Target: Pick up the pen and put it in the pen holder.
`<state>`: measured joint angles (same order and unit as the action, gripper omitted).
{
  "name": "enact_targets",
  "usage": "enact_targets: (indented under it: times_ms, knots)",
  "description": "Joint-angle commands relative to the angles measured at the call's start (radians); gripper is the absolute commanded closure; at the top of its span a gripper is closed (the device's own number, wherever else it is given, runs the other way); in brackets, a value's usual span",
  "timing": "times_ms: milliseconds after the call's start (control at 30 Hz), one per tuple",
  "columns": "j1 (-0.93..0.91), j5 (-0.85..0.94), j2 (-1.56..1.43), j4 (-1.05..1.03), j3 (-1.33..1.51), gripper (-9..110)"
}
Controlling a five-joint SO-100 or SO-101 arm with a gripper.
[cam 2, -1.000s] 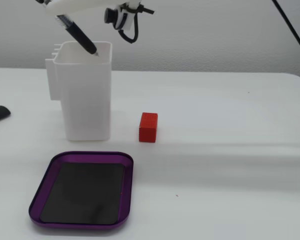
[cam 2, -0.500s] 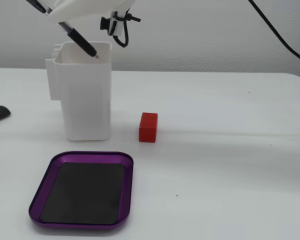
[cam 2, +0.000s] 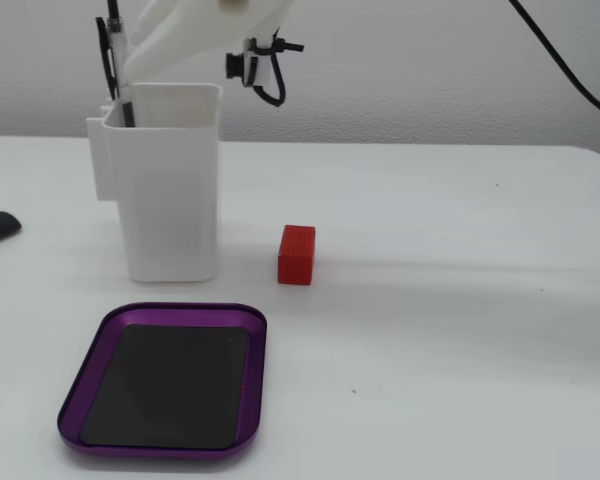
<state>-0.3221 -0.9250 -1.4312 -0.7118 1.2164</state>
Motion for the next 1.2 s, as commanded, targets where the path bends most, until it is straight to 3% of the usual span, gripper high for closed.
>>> enact_targets:
  times_ms: [0,300,533,733,1167]
  knots:
    - [0.005,0.087,-0.138,-0.132,-0.075,83]
    - [0.008,0.331,-0.598,-0.445,-0.049,82]
    - [0.069,0.591,-0.928,-0.652,0.215,82]
    - [0.097,0.765,-1.2,-0.617,0.624,82]
    - [0.098,0.769,-1.876,-0.476,1.47,82]
